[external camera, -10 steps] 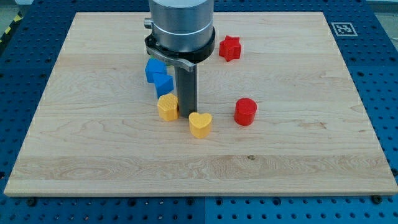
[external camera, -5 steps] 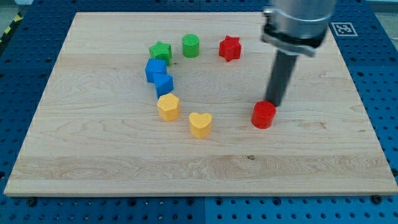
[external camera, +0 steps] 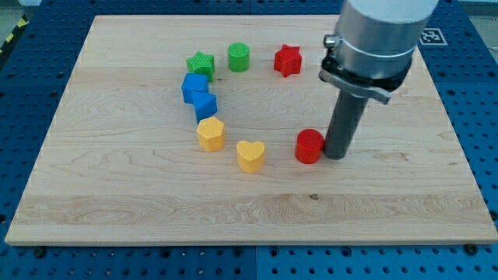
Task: Slide the red circle slightly towards the yellow heart
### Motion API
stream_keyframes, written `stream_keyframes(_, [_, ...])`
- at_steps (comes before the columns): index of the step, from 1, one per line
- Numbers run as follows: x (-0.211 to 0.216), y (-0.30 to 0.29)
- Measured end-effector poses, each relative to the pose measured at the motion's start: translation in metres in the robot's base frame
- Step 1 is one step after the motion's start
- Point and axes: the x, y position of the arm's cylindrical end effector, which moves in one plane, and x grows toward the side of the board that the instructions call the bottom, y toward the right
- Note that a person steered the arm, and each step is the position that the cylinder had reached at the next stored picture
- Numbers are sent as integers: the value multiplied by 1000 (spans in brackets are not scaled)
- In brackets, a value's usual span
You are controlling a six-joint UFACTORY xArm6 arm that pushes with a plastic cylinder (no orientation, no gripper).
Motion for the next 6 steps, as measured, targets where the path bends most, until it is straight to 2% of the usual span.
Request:
stream_keyframes(1, [4,-15])
stream_keyframes(3, [80,-35])
stream_keyframes(4, [78,-104])
stream_keyframes(5, [69,-142])
stream_keyframes(6, [68,-141])
